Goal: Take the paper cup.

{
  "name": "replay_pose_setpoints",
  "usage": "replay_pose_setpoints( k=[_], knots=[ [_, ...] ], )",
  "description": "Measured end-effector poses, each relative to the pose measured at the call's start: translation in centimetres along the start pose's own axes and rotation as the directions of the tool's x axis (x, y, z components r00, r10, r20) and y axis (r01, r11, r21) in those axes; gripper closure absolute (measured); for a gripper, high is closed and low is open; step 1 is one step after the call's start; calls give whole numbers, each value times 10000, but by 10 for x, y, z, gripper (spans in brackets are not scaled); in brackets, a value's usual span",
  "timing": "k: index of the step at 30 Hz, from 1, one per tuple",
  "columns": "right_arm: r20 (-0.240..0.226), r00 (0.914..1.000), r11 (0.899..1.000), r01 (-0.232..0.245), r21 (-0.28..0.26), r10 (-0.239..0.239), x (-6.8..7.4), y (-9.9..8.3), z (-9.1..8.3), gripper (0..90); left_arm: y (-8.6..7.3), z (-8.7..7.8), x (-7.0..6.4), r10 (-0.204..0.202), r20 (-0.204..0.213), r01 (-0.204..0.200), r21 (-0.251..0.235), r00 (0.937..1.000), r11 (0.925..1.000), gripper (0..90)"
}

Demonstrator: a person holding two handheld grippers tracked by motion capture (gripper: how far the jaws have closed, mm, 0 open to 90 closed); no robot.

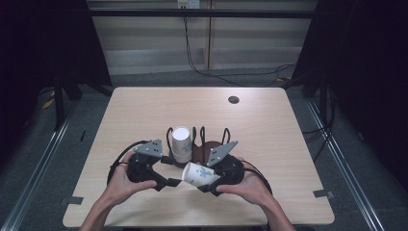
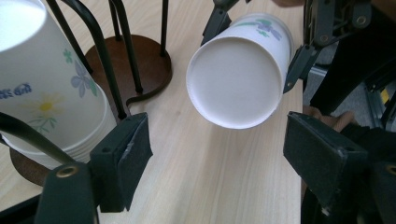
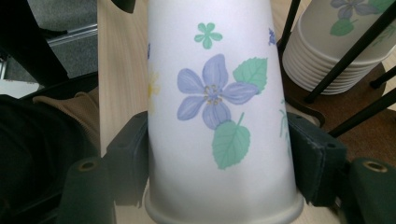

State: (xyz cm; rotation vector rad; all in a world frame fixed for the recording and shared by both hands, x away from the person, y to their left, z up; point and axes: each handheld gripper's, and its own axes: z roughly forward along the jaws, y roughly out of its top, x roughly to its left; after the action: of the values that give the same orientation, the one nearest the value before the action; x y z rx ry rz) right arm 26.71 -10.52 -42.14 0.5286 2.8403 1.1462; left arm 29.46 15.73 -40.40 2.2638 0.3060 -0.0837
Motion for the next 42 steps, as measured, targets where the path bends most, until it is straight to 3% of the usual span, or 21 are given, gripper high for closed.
replay_pose_setpoints(
  k=[2, 8, 20, 26, 38, 42],
  knots=[
    [43, 10000, 9999, 40, 154, -41, 0, 1, 0, 310, 0, 2, 0, 161, 101, -162, 105, 9998, 9998, 244],
    [-79, 10000, 9994, 33, 352, -30, 1, 1, 2, 312, 1, 6, -2, 48, 168, -50, 89, 9998, 9999, 256],
    [-238, 9990, 9936, 388, 1064, -365, 7, 6, 8, 316, 1, 14, -5, 254, 423, -280, 622, 9988, 9977, 257],
    [-10, 9994, 9847, 347, 1708, -350, 8, 7, 13, 318, 0, 18, -5, 132, 165, -144, 768, 9998, 9969, 237],
    [-165, 9982, 9753, 598, 2125, -576, 13, 10, 17, 319, -1, 26, -8, 418, 476, -466, 1045, 9980, 9934, 266],
    [-155, 9982, 9717, 599, 2284, -579, 15, 10, 19, 319, -1, 29, -8, 242, 665, -320, 1190, 9975, 9924, 242]
  ],
)
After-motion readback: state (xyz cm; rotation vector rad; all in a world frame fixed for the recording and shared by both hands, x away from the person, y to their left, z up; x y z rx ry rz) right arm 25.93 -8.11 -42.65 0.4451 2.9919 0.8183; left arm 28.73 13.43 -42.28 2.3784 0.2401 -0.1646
